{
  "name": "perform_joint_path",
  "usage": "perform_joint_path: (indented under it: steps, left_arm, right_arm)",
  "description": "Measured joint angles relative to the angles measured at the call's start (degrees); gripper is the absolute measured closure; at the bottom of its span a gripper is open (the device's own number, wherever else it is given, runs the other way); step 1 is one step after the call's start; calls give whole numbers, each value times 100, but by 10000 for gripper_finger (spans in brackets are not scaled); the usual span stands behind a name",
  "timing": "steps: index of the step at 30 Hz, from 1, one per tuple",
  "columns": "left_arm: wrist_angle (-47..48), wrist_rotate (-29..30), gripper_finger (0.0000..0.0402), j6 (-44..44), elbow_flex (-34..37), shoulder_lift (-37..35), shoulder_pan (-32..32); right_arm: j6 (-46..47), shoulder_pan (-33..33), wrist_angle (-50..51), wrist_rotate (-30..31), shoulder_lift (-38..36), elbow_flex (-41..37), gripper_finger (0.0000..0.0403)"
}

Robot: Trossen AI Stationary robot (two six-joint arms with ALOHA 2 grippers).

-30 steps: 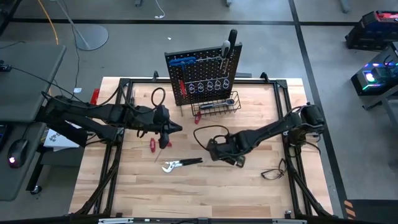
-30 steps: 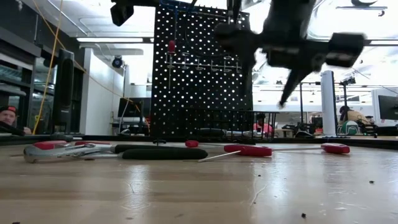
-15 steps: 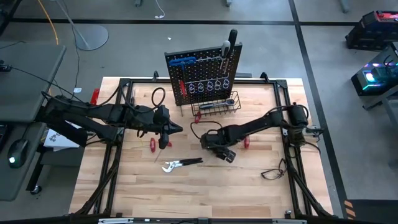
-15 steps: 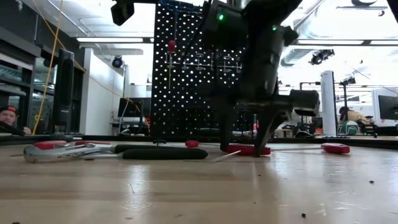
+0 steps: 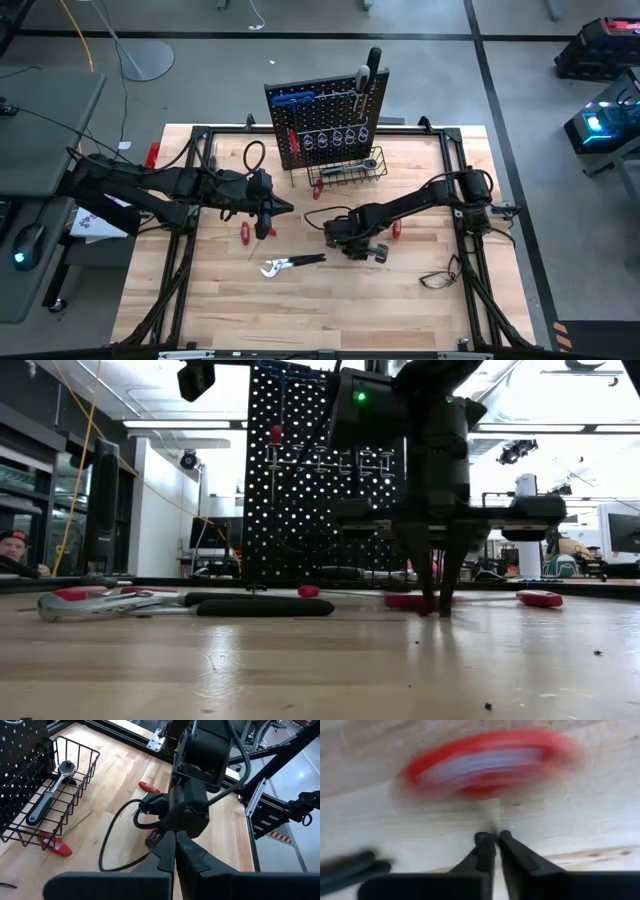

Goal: Hang tools onto peg board
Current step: Hang the red allen wrench on the peg board

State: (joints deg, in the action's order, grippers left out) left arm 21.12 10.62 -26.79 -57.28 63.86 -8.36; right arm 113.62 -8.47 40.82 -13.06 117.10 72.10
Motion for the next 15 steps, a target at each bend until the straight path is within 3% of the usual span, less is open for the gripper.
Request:
perform_joint_path:
  steps: [8,15]
  left_arm:
    - [-1,4,401,-2,0,0,7]
    - [-63,137,401,-6,0,0,24]
  right_arm:
    - [-1399,-14,219,214,-11,39,399]
    - [-2207,-349,509,952,-253,289,402]
